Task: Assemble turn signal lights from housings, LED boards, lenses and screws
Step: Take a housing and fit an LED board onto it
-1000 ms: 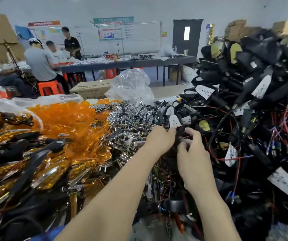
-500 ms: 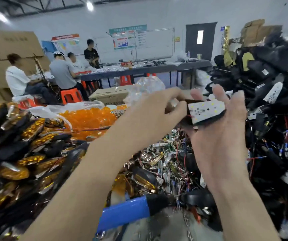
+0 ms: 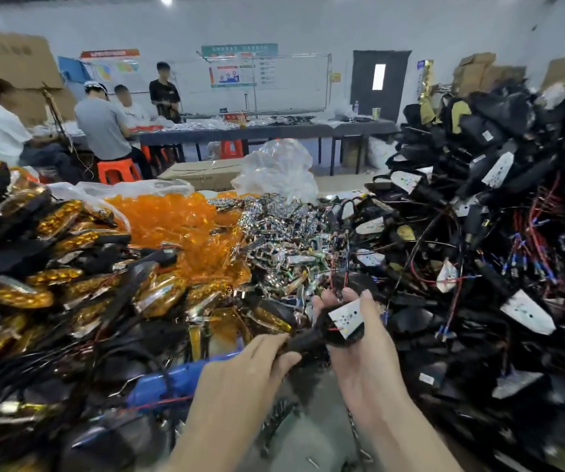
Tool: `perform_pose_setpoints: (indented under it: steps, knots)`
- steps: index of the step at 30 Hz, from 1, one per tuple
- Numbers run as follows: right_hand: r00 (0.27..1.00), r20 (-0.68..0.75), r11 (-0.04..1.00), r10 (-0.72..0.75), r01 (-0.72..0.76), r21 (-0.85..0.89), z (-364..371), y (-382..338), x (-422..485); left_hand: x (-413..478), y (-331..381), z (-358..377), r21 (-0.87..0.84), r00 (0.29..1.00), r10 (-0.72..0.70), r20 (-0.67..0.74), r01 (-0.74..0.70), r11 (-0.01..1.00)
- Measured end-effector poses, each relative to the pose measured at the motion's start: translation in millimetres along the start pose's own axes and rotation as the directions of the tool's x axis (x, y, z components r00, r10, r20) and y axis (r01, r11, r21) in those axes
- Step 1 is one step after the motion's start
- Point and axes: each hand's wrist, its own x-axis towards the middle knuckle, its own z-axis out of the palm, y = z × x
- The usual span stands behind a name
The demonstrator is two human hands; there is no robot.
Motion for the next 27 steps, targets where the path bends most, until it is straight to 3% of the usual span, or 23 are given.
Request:
perform_pose_setpoints:
  steps: [3,7,14,20,27]
  knots:
    - [0.993,0.065,0.994,0.103,-0.102,-0.024,-4,2,1,-6,-6,5,-0.050,0.987,0.074,-0.145,-0.082,0.995]
    - [0.992,0.082,0.995,0.097,-0.098,0.009,-5,2,3,-13,-15,8,-0.126,0.995,0.051,-0.084,-0.061,0.990]
    - [0.996,0.011,0.996,0.093,-0.093,-0.003,1,-1,8,-7,-15,10,-0.103,0.990,-0.006,-0.143,-0.009,0.995]
    - [0.983,0.133,0.960,-0.128,0.157,-0.233,-10,2,4,-7,-15,11,-0.110,0.984,-0.020,-0.178,0.000,0.994]
    - [0.976,0.095,0.953,-0.196,0.212,-0.218,-10,-13,2,-12,-26,2,-0.086,0.985,-0.007,-0.173,-0.008,0.996]
